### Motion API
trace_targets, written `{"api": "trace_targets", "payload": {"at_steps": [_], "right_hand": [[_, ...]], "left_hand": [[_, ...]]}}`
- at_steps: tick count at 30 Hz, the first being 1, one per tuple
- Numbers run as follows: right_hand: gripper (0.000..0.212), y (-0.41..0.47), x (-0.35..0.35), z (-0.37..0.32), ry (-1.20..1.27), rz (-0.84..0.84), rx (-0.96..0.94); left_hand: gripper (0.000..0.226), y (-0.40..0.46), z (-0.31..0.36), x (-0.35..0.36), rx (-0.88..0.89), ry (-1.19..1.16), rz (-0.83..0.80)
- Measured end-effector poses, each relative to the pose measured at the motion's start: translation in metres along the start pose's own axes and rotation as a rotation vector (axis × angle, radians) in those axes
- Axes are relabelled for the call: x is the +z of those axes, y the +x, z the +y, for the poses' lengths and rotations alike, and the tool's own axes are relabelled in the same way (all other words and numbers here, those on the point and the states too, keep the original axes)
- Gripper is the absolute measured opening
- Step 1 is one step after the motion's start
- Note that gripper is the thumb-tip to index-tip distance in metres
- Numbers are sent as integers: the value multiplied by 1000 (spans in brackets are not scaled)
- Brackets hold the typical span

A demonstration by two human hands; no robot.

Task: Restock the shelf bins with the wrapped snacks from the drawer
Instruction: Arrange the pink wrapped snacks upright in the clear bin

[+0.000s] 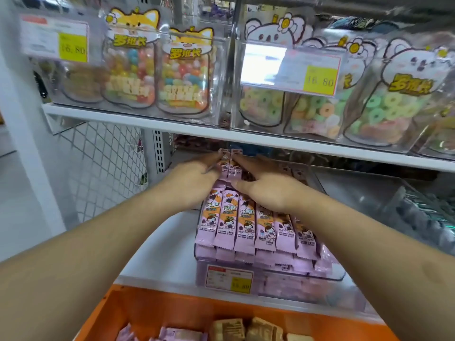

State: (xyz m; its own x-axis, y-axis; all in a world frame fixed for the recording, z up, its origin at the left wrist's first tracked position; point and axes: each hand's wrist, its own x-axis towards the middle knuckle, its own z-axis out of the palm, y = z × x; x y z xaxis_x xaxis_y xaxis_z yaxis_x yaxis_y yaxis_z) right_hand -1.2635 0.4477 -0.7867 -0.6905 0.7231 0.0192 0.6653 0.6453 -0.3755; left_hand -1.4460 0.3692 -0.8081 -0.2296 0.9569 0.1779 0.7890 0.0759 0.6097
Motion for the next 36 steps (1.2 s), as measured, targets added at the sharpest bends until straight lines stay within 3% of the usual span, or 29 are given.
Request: {"api": "trace_targets", "payload": {"at_steps": [8,11,15,19,23,31,36], "right_hand": [[70,-42,-3,-2,71,40,42],[66,-85,-5,-16,28,83,-55],[54,-157,0,-50,173,95,-130],[47,-211,53,-76,274,-13,-161],[47,-225,136,-81,262,-159,-132],[58,-200,271,-44,66,-481,3],[49,-175,327,-22,-65,-540,38]], "left_hand": [[37,-53,3,-2,75,-121,75],[38,-97,9,-10,130,-164,103],[42,-160,4,-17,8,-119,108],[37,-223,-9,-7,-80,-145,122],[39,-265,-47,32,-102,-4,-56],[59,-287,-140,107,-280,218,-602],[63,-259,-180,156,-384,208,-682]]}}
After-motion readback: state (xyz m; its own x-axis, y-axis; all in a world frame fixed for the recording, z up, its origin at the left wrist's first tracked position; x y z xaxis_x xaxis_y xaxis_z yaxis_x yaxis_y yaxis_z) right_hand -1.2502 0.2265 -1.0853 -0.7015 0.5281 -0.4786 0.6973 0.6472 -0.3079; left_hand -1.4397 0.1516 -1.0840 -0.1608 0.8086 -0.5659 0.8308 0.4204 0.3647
